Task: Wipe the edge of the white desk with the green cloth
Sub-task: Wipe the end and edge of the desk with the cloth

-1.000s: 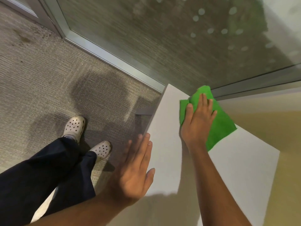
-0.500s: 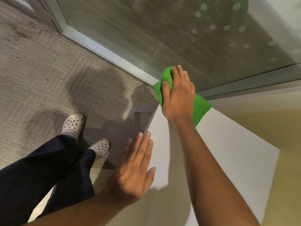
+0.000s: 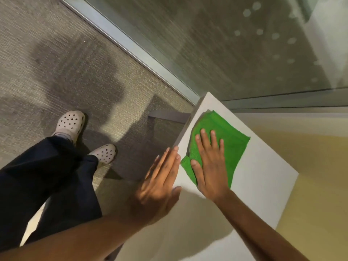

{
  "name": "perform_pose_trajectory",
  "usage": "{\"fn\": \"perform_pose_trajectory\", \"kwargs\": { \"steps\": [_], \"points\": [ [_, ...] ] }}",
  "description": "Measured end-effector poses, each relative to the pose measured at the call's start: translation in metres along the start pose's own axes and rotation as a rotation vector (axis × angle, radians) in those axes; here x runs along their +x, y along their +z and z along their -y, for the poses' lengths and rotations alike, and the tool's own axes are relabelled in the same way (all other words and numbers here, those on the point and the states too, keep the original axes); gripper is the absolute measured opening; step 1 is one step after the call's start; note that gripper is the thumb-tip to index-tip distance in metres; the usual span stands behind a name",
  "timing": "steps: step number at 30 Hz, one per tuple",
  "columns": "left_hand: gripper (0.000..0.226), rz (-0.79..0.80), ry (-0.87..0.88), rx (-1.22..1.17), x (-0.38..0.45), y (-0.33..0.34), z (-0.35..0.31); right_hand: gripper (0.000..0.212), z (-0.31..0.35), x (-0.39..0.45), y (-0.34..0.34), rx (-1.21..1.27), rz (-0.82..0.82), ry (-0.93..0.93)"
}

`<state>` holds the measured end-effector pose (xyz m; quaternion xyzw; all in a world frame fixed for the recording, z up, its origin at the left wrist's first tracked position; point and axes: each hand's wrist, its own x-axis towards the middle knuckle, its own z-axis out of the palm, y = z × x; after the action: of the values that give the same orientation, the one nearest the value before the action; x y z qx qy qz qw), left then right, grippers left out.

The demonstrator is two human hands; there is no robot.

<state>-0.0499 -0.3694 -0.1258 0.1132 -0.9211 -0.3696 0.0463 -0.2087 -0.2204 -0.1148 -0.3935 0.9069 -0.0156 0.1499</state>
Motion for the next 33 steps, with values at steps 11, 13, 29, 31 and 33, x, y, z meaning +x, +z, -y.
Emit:
{"fn": "perform_pose_trajectory", "kwargs": {
  "steps": [11, 13, 29, 31, 33],
  "points": [
    [0.080, 0.162, -0.090, -0.166, 0.003, -0.016, 0.006, 0.061, -0.027, 0.072, -0.021, 0.142, -0.127, 0.098],
    [0.083, 0.141, -0.120, -0.175, -0.001, -0.012, 0.007, 0.061, -0.009, 0.053, -0.012, 0.224, -0.196, 0.265],
    [0.088, 0.114, -0.106, -0.371, -0.009, 0.017, 0.022, 0.065, -0.040, 0.145, -0.058, -0.360, 0.025, -0.556],
    [0.089, 0.090, -0.093, -0.318, -0.010, 0.020, 0.022, 0.062, -0.042, 0.150, -0.061, -0.297, -0.027, -0.440],
    [0.089, 0.075, -0.084, -0.251, -0.011, 0.022, 0.022, 0.058, -0.033, 0.139, -0.055, -0.254, -0.001, -0.444]
  ]
}}
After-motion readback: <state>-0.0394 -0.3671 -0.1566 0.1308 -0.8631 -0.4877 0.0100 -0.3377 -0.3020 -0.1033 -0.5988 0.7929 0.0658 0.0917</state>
